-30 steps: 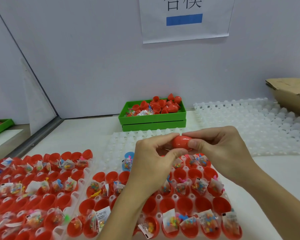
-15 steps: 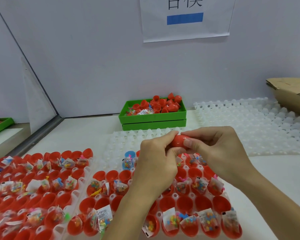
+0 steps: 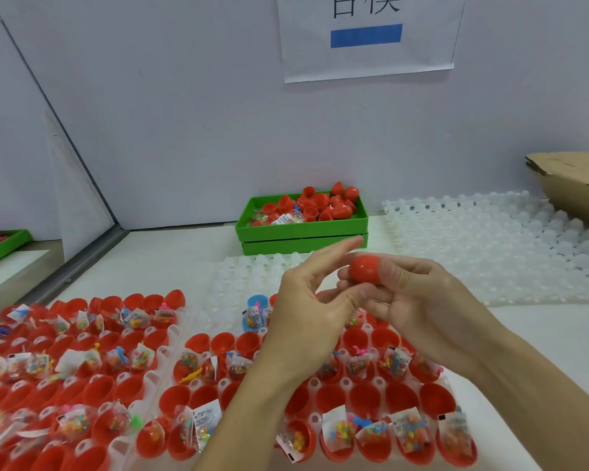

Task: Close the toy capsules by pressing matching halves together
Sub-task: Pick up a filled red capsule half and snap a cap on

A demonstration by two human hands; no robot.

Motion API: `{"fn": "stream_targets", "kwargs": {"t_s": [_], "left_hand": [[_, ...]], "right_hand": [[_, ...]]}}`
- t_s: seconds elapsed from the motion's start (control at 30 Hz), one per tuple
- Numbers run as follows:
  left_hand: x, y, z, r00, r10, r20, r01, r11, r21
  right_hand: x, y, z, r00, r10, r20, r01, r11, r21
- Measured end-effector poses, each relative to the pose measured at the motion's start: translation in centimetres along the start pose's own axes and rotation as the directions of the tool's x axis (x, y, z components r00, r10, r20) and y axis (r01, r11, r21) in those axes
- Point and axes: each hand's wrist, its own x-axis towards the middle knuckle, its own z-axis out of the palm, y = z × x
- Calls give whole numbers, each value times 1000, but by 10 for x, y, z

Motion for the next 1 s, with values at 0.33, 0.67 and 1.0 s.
{"fn": "stream_targets", "kwargs": {"t_s": [0.33, 0.67, 1.0], "left_hand": [[0, -5, -2, 996, 89, -20, -86, 989, 123], [8, 0, -7, 924, -356, -143, 205, 774, -599], [8, 9, -15, 863, -500, -74, 224, 510, -830]], "right_hand": [[0, 2, 4, 991, -88, -105, 71, 985, -160], [-1, -9, 7, 991, 76, -111, -86, 993, -85], [-1, -8, 3, 975, -5, -221, -38, 981, -191]]}}
